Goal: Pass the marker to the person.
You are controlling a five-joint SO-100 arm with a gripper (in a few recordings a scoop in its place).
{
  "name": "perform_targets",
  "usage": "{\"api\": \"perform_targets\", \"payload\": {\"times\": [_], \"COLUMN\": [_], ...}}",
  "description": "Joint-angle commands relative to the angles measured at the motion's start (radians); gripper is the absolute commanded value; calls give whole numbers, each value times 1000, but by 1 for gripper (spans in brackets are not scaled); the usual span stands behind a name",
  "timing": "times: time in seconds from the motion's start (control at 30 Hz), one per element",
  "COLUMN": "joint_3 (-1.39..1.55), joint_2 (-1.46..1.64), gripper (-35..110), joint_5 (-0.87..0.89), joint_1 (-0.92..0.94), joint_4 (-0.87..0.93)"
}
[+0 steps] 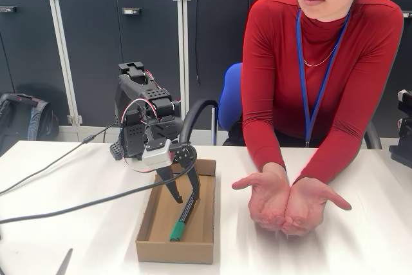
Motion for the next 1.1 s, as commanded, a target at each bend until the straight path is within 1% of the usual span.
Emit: {"api": "perform_targets", "payload": {"times": [0.0,0.2,0.33,0.53,0.73,0.97,1.07], "joint_3": [-2,3,-32,-46,-21,3,26], "joint_2": [-2,-58,-87,-97,-109,-144,-150], "gripper": [17,17,19,19,19,19,19], "joint_5": [55,121,126,184,239,229,233], "joint_1": [-26,9,6,12,38,84,100], "joint_4": [12,14,91,124,63,89,74]}}
